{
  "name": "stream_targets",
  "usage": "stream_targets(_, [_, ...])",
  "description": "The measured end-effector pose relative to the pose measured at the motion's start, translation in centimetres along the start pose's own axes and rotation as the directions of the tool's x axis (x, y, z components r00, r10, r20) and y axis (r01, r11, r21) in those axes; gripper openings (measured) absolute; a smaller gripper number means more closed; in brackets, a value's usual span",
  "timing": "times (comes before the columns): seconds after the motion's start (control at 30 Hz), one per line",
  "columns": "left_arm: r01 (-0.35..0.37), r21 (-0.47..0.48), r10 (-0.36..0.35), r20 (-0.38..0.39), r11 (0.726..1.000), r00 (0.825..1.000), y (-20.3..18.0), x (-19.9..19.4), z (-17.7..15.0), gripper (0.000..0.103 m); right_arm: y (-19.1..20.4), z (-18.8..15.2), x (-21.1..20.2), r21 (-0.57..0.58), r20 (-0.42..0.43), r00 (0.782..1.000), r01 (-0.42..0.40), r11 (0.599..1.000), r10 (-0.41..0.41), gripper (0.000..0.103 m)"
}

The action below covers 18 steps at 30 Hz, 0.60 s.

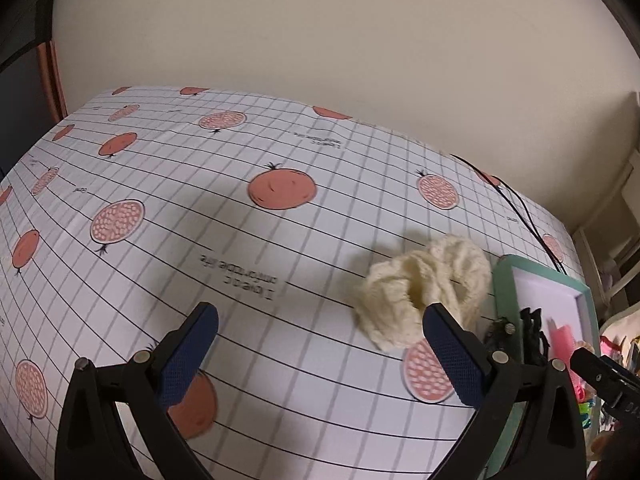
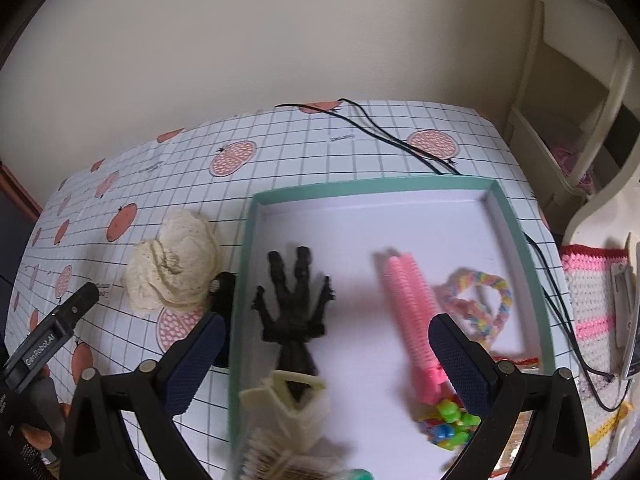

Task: Organize objects
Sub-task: 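Withdraw both open tools from the tray toward the scrunchie and black car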

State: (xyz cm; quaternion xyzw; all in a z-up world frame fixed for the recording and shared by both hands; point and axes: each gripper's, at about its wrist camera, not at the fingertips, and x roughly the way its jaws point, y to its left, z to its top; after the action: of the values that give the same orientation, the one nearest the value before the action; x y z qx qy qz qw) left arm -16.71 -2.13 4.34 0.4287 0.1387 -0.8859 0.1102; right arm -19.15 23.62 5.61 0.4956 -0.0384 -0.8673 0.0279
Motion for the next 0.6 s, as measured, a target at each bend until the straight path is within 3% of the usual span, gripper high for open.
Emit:
stream_targets(0.27, [0.055, -0.044, -0.058, -0.062, 0.997, 0.996, 0.7, 1.4, 0.6, 0.102, 1.9, 0.2, 0.4, -0.028, 0.006, 1.0, -0.009, 1.0, 0.009, 0.103])
stream_targets(0.6, [0.087, -0.008, -0.088, -0.082, 0.996, 0.993, -2.4, 3.4, 1.4, 0.102, 2.3, 0.6, 1.0, -0.022, 0.018, 1.0, -0.009, 1.0, 0.01, 0.103])
